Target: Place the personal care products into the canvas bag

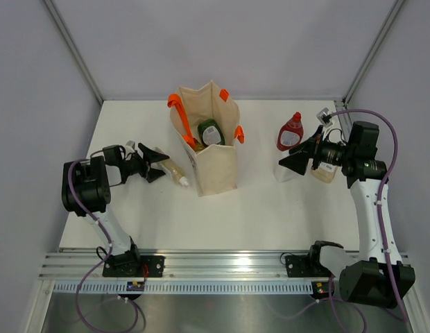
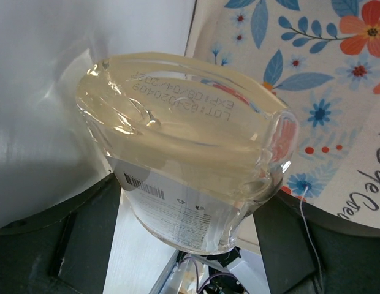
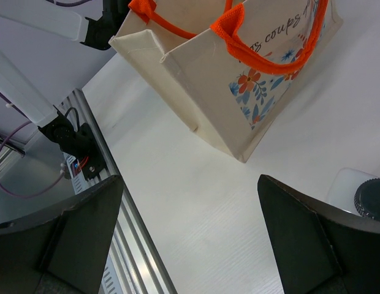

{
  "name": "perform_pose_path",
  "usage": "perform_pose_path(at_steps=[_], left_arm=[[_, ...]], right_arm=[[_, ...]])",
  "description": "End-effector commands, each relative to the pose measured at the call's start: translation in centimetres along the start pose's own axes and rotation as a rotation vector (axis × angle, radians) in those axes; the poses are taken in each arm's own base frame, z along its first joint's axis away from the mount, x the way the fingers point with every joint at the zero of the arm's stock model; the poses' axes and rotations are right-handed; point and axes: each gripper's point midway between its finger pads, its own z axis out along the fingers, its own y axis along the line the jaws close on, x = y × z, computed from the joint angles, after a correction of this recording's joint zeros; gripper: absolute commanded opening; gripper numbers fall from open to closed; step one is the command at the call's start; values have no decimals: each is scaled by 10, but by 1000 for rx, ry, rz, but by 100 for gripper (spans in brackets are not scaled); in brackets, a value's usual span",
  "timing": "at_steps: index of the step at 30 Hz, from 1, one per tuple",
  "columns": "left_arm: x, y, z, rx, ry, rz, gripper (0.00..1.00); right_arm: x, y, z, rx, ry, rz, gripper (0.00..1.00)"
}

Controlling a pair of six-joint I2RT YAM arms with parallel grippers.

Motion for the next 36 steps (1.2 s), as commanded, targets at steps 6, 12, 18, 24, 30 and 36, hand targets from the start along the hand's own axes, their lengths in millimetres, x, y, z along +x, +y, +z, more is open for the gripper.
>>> perform_pose_path(at_steps=[6, 12, 18, 24, 30, 36], left_arm=[[8, -76, -32, 238, 43, 220, 12], [5, -72, -33, 206, 31, 224, 13], [5, -30, -29, -58, 14, 230, 35], [9, -26, -34, -229, -25, 328, 99], [0, -46, -36, -357, -118, 442, 99], [-6, -48, -16, -603, -144, 509, 99]], right_arm=[[0, 2, -2, -5, -7, -25, 100], [0, 1, -1, -7, -9, -21, 99], [1, 0, -1, -4, -7, -20, 99], [0, -4, 1, -5, -7, -5, 100], [0, -6, 1, 4, -5, 1, 99], [0, -9, 2, 13, -5, 4, 100]])
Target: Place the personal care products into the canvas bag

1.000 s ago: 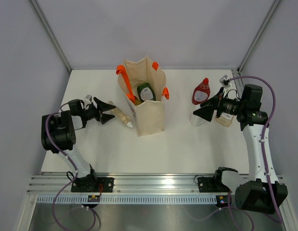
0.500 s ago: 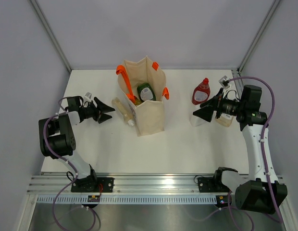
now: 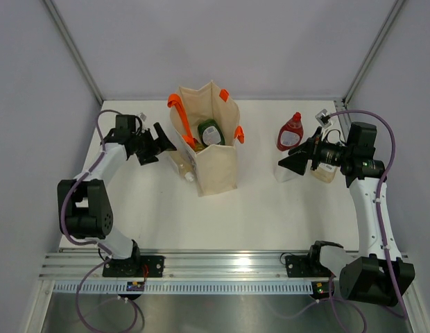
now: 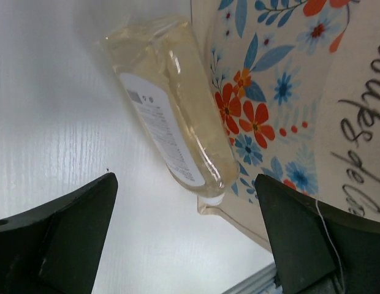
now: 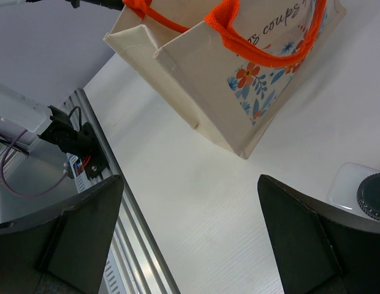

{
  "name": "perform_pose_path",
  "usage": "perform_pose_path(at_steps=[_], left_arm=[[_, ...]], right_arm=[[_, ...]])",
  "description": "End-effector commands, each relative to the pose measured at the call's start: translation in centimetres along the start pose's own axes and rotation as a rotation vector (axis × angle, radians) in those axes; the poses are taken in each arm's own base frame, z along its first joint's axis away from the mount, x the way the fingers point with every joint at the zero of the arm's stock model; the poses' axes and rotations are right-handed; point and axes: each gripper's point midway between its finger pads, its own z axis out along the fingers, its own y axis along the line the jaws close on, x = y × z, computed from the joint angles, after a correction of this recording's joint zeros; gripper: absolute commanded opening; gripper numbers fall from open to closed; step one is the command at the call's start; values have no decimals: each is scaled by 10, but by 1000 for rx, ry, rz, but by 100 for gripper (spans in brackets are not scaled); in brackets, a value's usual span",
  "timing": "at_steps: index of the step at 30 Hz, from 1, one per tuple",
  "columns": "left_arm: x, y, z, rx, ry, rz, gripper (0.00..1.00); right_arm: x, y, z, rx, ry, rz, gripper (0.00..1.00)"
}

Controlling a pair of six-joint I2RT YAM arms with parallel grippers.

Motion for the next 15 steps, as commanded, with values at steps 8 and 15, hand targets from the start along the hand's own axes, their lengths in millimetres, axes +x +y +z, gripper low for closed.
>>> perform_pose_path(at_steps=[8, 15], left_arm=[[-23, 4, 43, -435, -3, 69, 99], [-2, 43, 66, -593, 33, 14, 99]], right_arm=[[-6, -3, -2, 28, -16, -25, 99], [-6, -4, -2, 31, -18, -26, 100]])
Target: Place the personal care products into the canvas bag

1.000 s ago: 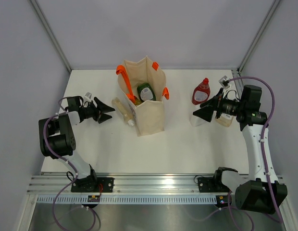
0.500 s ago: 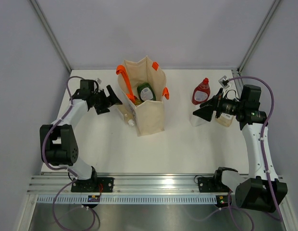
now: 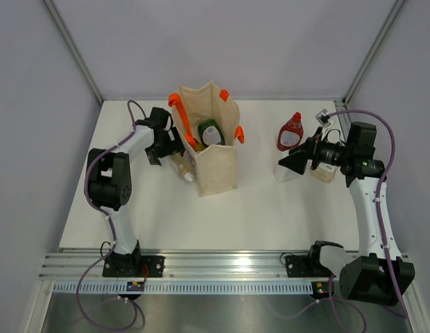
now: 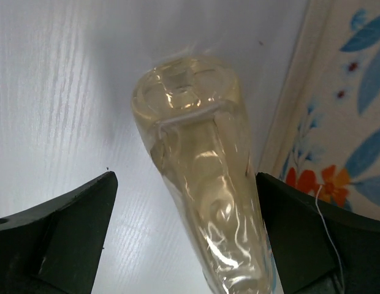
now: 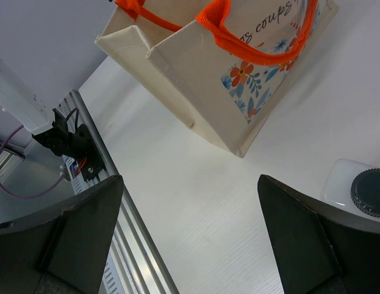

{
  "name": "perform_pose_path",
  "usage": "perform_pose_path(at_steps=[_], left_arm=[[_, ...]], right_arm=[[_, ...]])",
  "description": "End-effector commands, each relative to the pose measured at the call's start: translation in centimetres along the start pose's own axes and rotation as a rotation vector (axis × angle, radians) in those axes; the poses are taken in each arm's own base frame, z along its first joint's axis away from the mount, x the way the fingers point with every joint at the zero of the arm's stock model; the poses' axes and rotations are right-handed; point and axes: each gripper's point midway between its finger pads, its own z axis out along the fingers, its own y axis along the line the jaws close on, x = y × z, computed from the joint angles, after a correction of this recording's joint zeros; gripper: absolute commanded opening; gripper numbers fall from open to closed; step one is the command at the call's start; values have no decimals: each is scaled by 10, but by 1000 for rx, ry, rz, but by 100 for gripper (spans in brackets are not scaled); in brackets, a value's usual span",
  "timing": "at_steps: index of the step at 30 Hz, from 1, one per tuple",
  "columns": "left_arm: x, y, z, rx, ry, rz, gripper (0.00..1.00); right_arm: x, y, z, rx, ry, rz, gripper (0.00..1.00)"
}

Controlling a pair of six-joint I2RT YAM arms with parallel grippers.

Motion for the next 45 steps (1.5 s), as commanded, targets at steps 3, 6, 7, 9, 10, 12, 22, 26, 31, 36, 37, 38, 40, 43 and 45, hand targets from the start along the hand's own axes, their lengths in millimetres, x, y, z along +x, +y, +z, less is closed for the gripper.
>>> perform_pose_path(at_steps=[3, 6, 7, 9, 10, 12, 22, 26, 31, 36, 37, 38, 40, 43, 45], left_arm=[[4, 19, 25, -106, 10, -48, 95], [7, 15, 32, -75, 15, -44, 79], [14, 19, 35, -72, 26, -41, 70], [11, 11, 29, 2, 7, -51, 40], [12, 13, 28, 37, 15, -69, 30], [22, 9, 22, 151, 42, -89, 7], [30, 16, -90, 715, -66, -174, 0], [16, -6, -161, 873, -219, -194, 0], [-5, -41, -259, 992, -406, -129, 0], [-14, -88, -329, 1064, -496, -6, 0], [-20, -95, -333, 1055, -513, 0, 0], [-28, -105, -354, 1075, -549, 28, 0], [-38, -129, -345, 1080, -513, 45, 0], [-59, -167, -337, 1040, -505, 98, 6], [-66, -187, -342, 1023, -511, 156, 9]], right_arm=[[-8, 0, -1, 4, -19, -24, 99], [-8, 1, -2, 7, -19, -25, 99], [-8, 3, -3, 10, -20, -34, 99], [-6, 3, -4, 18, -19, -39, 100], [-6, 5, -5, 20, -23, -48, 100], [-5, 5, -6, 27, -24, -53, 99], [-3, 7, -7, 22, -7, -58, 100], [-6, 6, -8, 32, -6, -60, 100], [-7, 6, -10, 52, 10, -72, 99], [-8, 3, -11, 67, 19, -75, 100], [-9, 2, -11, 71, 18, -74, 100], [-10, 2, -11, 76, 16, -75, 99], [-13, 1, -12, 87, 13, -79, 100], [-12, -3, -12, 107, 18, -77, 100], [-9, -5, -13, 118, 26, -77, 99]])
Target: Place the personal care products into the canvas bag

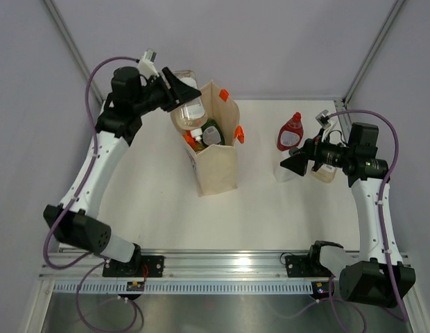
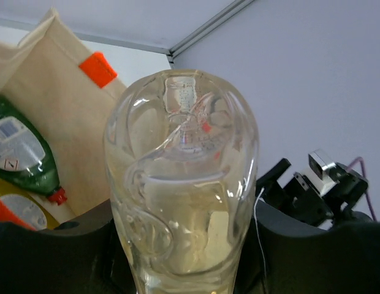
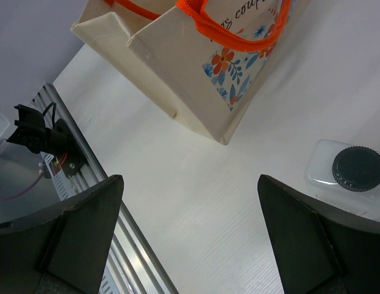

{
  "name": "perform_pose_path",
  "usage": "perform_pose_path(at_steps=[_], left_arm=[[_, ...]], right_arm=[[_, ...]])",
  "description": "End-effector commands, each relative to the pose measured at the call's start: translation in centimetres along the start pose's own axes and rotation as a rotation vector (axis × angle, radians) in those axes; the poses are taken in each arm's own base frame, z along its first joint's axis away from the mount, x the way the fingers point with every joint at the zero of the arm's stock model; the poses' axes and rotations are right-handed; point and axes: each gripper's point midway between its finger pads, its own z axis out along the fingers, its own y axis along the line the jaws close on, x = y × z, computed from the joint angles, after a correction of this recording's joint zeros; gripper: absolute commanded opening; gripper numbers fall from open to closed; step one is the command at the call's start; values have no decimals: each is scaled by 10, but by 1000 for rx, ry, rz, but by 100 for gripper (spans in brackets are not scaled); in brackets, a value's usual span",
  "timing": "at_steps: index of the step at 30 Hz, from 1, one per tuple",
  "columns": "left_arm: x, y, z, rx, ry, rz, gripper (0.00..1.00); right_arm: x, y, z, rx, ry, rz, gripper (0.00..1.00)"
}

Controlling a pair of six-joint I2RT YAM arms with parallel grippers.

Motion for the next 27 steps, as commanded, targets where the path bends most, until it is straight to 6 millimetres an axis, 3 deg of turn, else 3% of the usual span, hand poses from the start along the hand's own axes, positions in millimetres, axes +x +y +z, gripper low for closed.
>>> perform_pose_path(at_steps=[1, 3, 6, 7, 8, 10, 11, 13, 20, 23, 24, 25, 26, 27], left_arm=[[-22, 1, 45, -48, -27, 83, 12], [-18, 12, 59, -90, -1, 121, 15], [-3, 52, 82, -180, 41, 131, 30], [2, 60, 87, -193, 55, 132, 37], [9, 67, 92, -204, 76, 144, 54], [16, 73, 96, -223, 88, 162, 71], [16, 73, 95, -229, 87, 192, 87], [16, 70, 95, -237, 78, 222, 99], [3, 49, 69, -221, 45, 348, 99], [-12, 31, 38, -228, -22, 444, 99], [-11, 37, 28, -263, -32, 461, 99], [-18, 23, 6, -262, -75, 490, 99], [-19, 23, -6, -278, -87, 526, 99], [-11, 39, -16, -333, -85, 534, 99]], right_arm=[[-9, -4, -5, 42, -6, -43, 99], [-6, -9, -5, 68, 2, -48, 99], [0, -17, -6, 103, 23, -55, 100], [1, -20, -6, 116, 31, -61, 100], [5, -27, -6, 135, 50, -81, 99], [10, -33, -6, 153, 72, -108, 100], [11, -38, -7, 165, 83, -143, 99], [13, -47, -8, 193, 113, -156, 99], [14, -73, -1, 254, 165, -84, 99], [13, -82, -1, 308, 152, -88, 100], [15, -87, -1, 334, 139, -103, 99], [14, -94, -2, 379, 128, -102, 99], [13, -98, -1, 420, 112, -74, 100], [13, -104, -4, 460, 113, -90, 100]])
